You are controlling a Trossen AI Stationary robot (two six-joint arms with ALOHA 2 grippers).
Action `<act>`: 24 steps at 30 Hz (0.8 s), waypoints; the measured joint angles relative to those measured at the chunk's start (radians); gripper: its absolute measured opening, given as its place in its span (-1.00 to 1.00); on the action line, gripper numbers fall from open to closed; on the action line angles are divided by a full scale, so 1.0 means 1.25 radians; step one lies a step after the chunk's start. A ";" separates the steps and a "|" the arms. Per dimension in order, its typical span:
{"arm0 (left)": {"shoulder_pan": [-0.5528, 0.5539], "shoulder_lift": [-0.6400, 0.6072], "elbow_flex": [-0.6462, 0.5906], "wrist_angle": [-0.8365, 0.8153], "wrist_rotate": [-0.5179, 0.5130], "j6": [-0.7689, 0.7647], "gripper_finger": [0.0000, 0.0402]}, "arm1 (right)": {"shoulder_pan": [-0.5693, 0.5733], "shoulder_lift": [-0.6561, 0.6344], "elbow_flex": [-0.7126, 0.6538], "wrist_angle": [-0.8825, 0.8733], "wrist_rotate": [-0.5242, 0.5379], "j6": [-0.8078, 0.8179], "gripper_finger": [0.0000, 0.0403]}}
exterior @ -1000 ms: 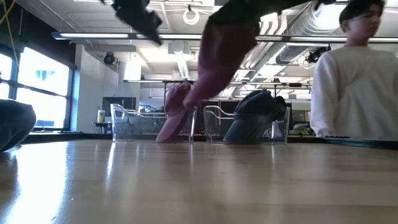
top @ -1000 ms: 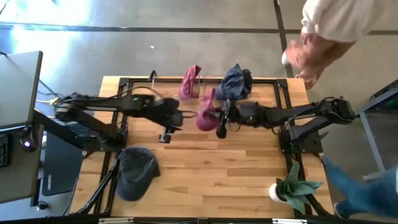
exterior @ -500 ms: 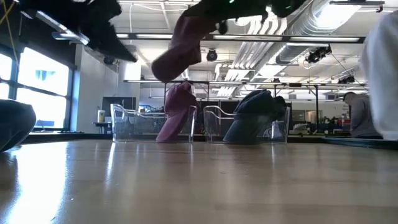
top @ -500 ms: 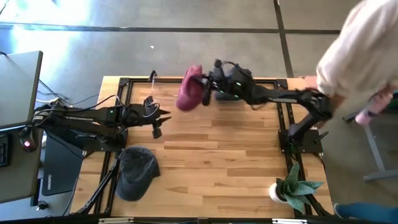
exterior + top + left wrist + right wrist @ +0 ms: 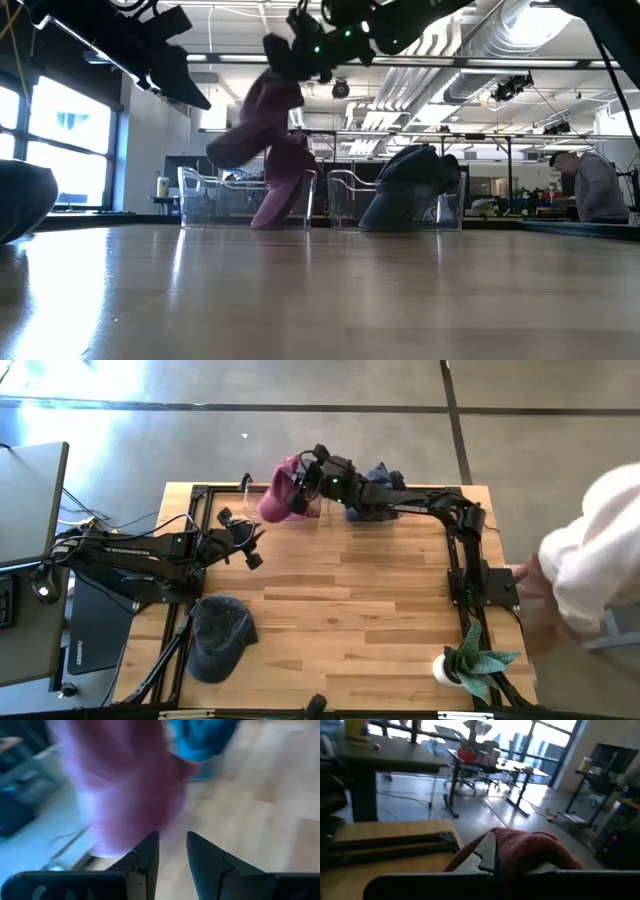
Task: Pick & Place hat
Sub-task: Put the red cap into the left transparent bin
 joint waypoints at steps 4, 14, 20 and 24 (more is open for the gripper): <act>0.001 -0.005 0.000 -0.005 -0.089 -0.001 -0.53 | 0.000 0.016 -0.010 -0.032 0.075 0.000 -0.98; 0.154 0.036 -0.017 0.082 0.011 -0.003 -0.53 | -0.001 0.016 -0.073 -0.052 0.110 0.027 -0.96; 0.278 0.127 -0.098 0.337 0.158 0.021 -0.53 | -0.001 0.016 -0.074 -0.040 0.178 0.043 -0.98; 0.363 0.220 -0.115 0.449 0.233 0.022 -0.53 | -0.001 0.016 -0.074 -0.026 0.180 0.043 -0.96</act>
